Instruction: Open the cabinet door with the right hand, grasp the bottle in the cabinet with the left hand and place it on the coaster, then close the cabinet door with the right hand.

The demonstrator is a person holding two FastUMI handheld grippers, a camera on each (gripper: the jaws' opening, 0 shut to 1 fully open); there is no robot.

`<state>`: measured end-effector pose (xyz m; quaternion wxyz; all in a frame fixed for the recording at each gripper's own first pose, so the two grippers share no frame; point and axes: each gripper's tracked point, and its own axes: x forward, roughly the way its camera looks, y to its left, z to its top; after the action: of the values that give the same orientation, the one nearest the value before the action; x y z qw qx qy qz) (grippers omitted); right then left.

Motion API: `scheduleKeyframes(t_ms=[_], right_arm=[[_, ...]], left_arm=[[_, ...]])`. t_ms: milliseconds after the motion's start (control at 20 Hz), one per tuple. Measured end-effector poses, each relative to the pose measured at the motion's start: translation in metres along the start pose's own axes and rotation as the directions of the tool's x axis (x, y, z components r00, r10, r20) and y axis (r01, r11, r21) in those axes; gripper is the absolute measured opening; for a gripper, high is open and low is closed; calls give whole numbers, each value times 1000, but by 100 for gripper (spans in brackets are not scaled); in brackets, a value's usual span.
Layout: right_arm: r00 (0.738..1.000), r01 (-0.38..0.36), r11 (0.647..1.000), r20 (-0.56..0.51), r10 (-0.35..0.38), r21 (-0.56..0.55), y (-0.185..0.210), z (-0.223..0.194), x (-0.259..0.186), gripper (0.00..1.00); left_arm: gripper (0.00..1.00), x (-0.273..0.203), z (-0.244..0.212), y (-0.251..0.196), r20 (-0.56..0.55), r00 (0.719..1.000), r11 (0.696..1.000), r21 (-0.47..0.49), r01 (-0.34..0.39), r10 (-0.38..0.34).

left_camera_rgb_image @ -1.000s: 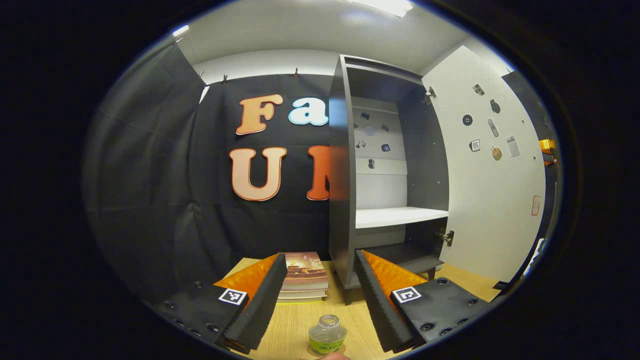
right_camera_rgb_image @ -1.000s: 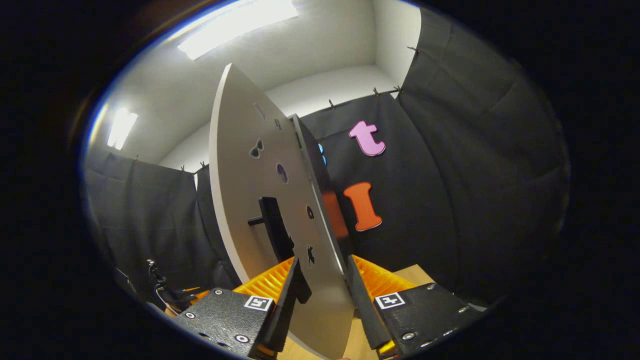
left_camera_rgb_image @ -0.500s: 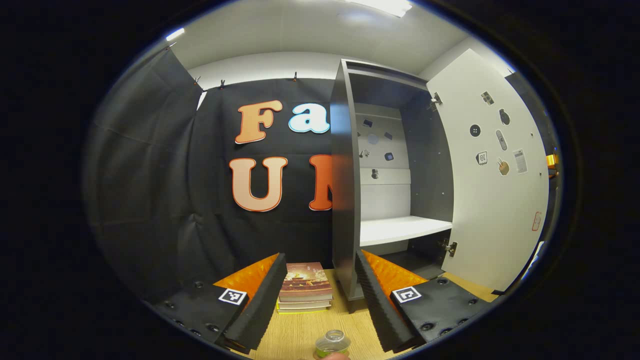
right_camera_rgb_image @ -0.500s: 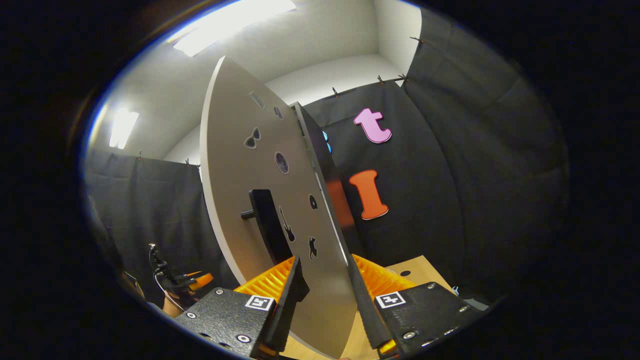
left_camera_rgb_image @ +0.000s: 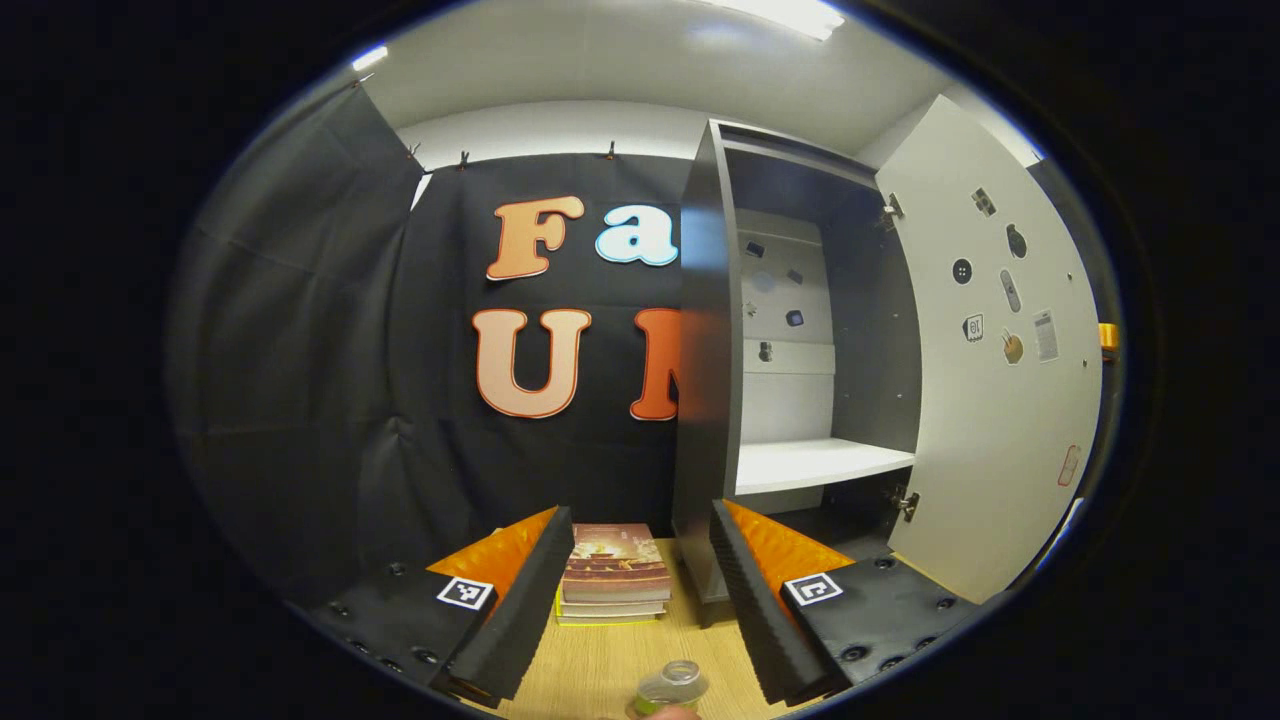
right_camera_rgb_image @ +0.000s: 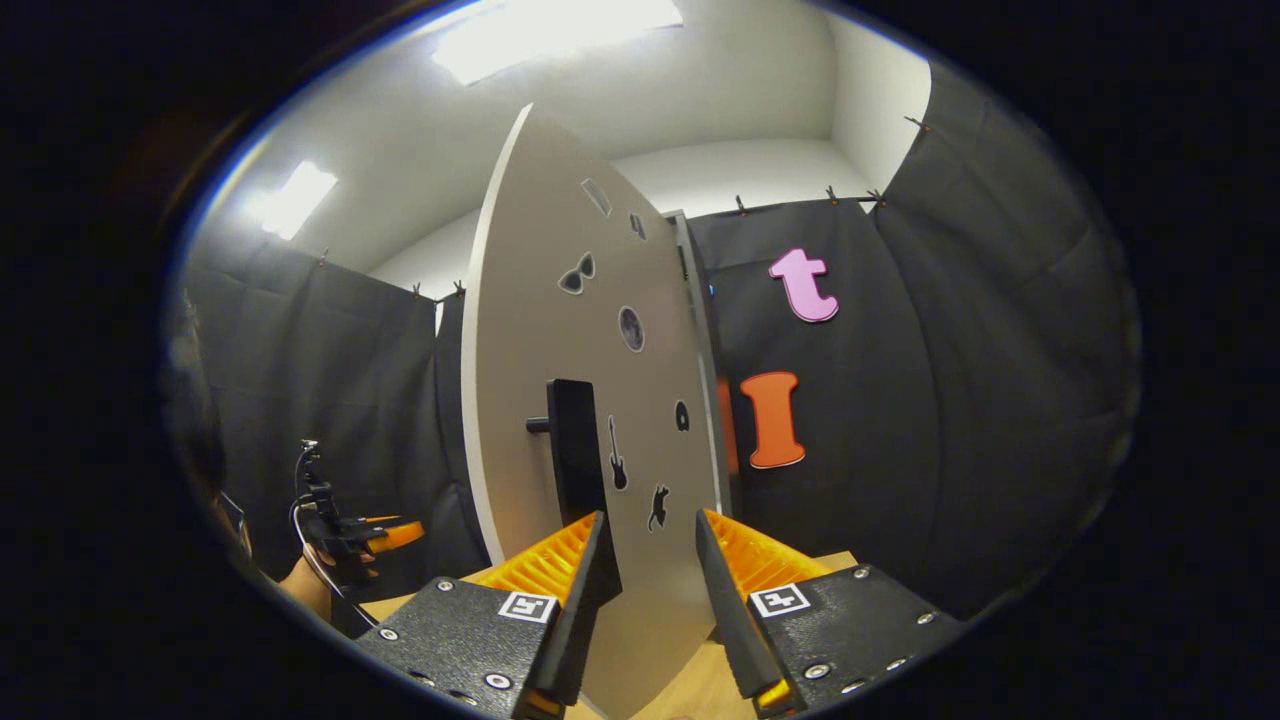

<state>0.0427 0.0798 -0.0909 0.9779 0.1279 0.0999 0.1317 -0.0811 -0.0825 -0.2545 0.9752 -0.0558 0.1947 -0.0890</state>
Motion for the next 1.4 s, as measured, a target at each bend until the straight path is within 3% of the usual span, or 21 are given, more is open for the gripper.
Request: scheduleKeyframes(t_ms=[550, 850, 1050, 1400], right_arm=[[989, -150, 987, -7, 151, 55, 43, -6, 49, 57], [965, -256, 961, -28, 260, 106, 69, -12, 84, 59], [953, -284, 949, -65, 295, 135, 81, -21, 112, 67], [944, -280, 947, -131, 302, 160, 96, -38, 138, 68]], left_arm=[[89, -13, -7, 43, -16, 998, 998, 6, -59, 59], [89, -16, -8, 61, -14, 996, 996, 22, -92, 92], [89, -18, -13, 74, -10, 994, 993, 23, -112, 113], [89, -14, -17, 90, -7, 990, 989, 31, -142, 142]])
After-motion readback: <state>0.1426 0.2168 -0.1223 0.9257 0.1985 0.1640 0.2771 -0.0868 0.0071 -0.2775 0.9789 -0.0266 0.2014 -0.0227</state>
